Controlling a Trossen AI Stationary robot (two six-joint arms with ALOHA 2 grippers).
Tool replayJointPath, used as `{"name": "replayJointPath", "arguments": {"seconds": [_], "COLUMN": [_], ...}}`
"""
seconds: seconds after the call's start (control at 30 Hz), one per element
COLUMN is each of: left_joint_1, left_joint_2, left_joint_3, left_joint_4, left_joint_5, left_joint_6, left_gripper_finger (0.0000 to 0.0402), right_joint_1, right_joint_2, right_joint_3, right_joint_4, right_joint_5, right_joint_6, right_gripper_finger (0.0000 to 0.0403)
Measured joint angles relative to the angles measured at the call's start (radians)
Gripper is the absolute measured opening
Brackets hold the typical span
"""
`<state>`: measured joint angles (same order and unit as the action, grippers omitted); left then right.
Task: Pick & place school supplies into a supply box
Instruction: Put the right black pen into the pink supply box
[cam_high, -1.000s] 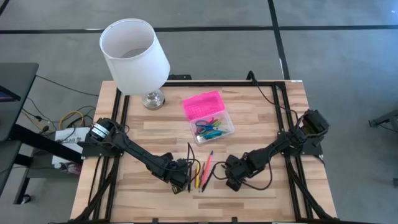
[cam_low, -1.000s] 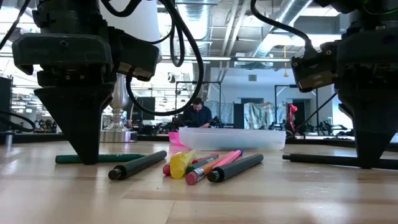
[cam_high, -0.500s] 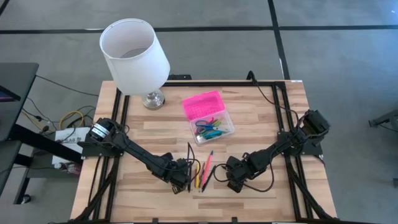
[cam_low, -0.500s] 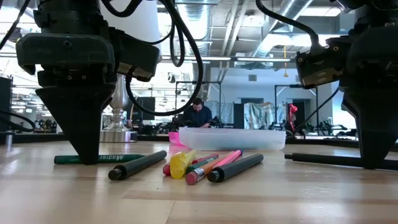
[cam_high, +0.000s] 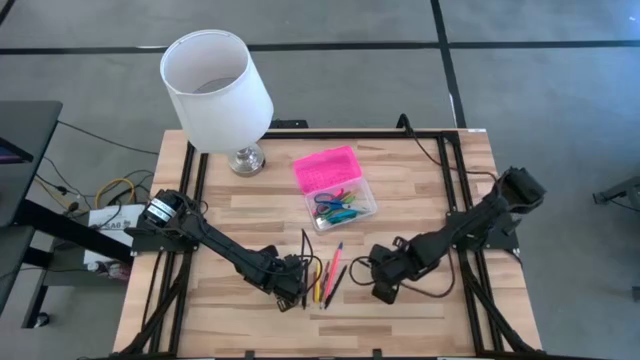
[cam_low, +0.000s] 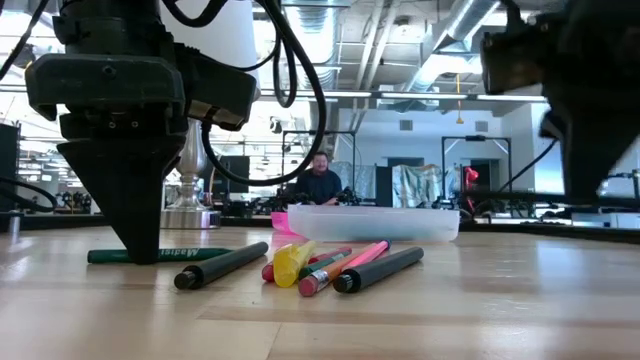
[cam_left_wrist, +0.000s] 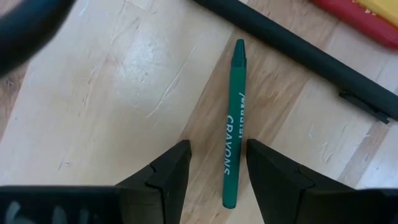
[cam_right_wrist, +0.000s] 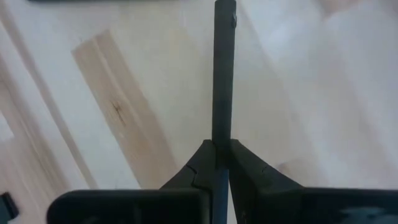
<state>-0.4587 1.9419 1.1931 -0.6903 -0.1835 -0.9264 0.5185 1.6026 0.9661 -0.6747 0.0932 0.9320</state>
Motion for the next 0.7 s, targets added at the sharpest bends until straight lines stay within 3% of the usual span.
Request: {"name": "replayJointPath", "arguments": {"seconds": [0.23,0.47,0.7], "left_joint_1": [0.000,0.000,0.000], "left_joint_2": [0.000,0.000,0.000], "left_joint_3": [0.000,0.000,0.000], "left_joint_4": [0.004,0.016,0.033], "left_joint_5": [-0.011,-0.032,-0.043], "left_joint_6": [-0.012,-0.044,-0.082], "left_gripper_finger": [0.0155,0.0155,0.0155], "right_joint_1": [-0.143,-0.393,-0.590], "right_joint_2": [-0.103,-0.110,-0.110], "right_joint_3": [0.002,0.002,0.002], "right_joint_4": [-0.023,0.016,0.132], "right_joint_5": [0.070,0.066,0.010], "right_joint_6": [-0.296,-0.712,-0.968], "right_gripper_finger": [0.0013,0.0018,0.0017]}}
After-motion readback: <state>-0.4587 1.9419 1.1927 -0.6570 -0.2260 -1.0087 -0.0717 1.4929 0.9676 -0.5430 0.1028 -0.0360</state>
